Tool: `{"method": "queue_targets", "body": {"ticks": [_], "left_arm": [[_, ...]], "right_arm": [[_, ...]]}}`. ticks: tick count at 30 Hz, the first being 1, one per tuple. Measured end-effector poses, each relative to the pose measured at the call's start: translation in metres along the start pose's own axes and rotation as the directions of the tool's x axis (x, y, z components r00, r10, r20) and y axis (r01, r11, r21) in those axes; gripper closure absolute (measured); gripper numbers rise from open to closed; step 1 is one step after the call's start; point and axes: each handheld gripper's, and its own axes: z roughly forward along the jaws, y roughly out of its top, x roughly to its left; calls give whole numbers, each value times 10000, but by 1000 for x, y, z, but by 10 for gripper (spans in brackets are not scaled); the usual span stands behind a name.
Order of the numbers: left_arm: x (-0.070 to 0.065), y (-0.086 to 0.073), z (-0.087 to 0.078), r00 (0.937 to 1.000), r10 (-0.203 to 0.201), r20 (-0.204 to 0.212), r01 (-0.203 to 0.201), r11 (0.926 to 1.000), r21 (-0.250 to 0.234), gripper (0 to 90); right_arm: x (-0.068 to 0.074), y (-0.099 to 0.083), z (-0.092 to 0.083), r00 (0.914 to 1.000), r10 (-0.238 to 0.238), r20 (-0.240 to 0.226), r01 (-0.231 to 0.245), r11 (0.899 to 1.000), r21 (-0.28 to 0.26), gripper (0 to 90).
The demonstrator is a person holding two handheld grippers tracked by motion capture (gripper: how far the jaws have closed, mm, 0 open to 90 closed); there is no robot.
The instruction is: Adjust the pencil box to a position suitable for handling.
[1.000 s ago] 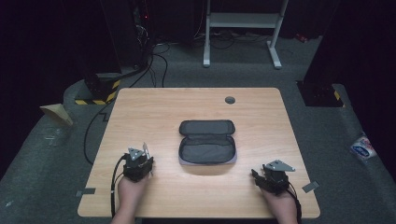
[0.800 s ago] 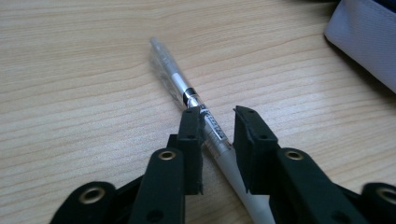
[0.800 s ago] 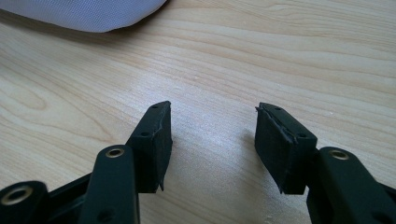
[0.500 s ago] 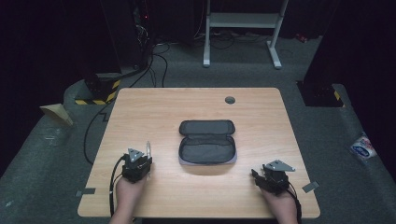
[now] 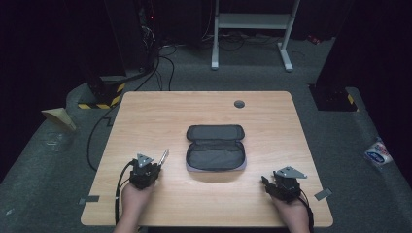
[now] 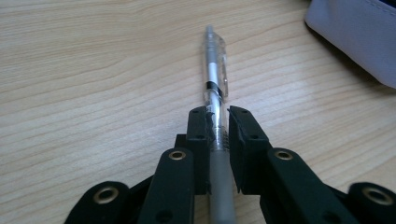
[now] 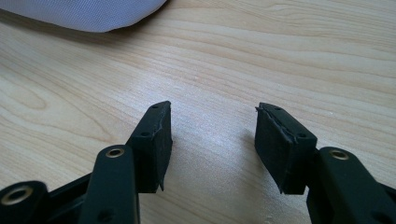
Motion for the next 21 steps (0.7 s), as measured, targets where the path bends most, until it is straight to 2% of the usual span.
{"method": "queue_targets", "body": {"ticks": [3,7,9,13,16,21], "left_arm": [[1,0,1,10000,24,-12,-24,10000,17,781],[1,-1,2,9999,125,-15,-125,9999,-61,708],[0,-1,3,9997,215,-96,-216,9997,-112,706],[0,-2,3,9998,172,-105,-175,9995,-256,709],[2,-3,3,9996,244,-144,-249,9992,-328,766],[3,-3,3,9995,310,17,-309,9989,-344,788]], "right_arm": [[0,0,0,10000,-22,-13,22,10000,-14,459],[0,0,0,10000,-30,-8,30,10000,-15,459],[0,0,0,10000,-31,-9,31,10000,-16,459],[0,0,0,10000,-30,-7,30,10000,-15,459],[0,0,0,10000,-32,-6,32,10000,-16,459],[0,0,0,10000,-56,-3,56,10000,-22,459]]}}
